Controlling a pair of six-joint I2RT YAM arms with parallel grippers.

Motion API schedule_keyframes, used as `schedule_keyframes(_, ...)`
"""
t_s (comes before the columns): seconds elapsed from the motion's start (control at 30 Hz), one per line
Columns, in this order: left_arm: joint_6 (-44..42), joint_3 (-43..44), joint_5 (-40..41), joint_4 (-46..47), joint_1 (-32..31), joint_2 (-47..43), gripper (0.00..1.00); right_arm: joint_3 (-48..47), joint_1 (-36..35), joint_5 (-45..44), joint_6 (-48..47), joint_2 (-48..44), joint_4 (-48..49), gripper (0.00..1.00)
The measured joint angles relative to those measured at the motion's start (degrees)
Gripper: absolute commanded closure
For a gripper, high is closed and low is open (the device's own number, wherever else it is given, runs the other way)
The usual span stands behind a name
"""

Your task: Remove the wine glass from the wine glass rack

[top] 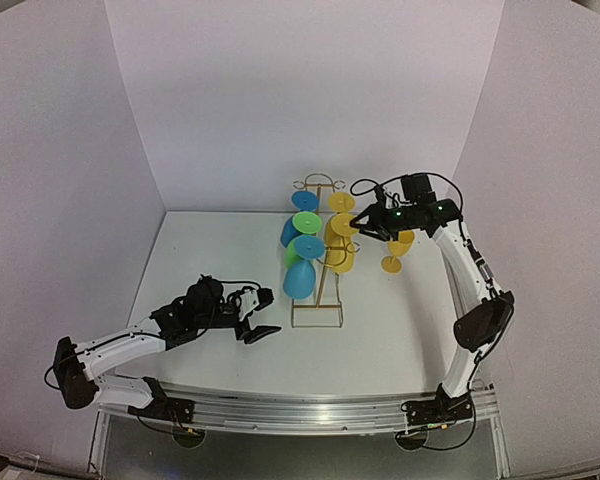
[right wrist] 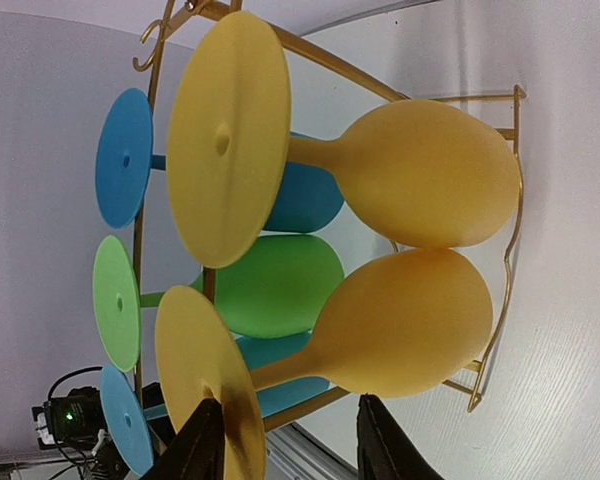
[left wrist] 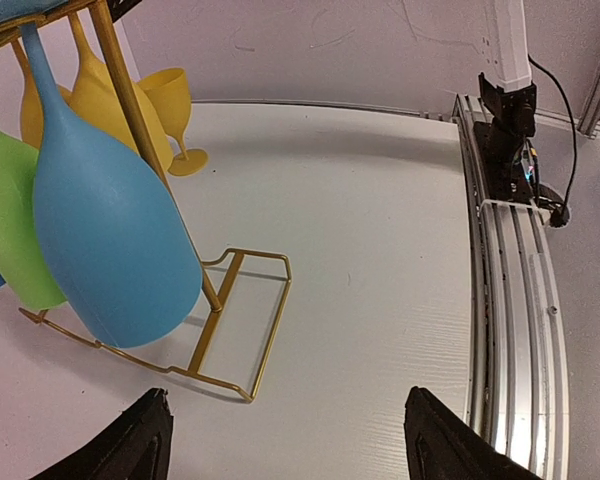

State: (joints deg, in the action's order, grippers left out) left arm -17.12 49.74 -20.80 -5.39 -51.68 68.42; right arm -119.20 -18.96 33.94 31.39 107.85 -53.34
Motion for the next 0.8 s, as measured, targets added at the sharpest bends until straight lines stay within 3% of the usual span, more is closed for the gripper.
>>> schedule_keyframes(0.27, 0.01, 0.0, -0.46, -0.51, 0.0, 0.0, 0.21, -0.04, 0.02, 2.05, 1.55, 0.0, 0.72, 0.82)
schedule_keyframes(0.8, -0.53, 0.0, -1.56, -0.63, 0.0, 0.0, 0.21, 3.23, 1.68, 1.87, 4.33, -2.58, 1.8, 0.82)
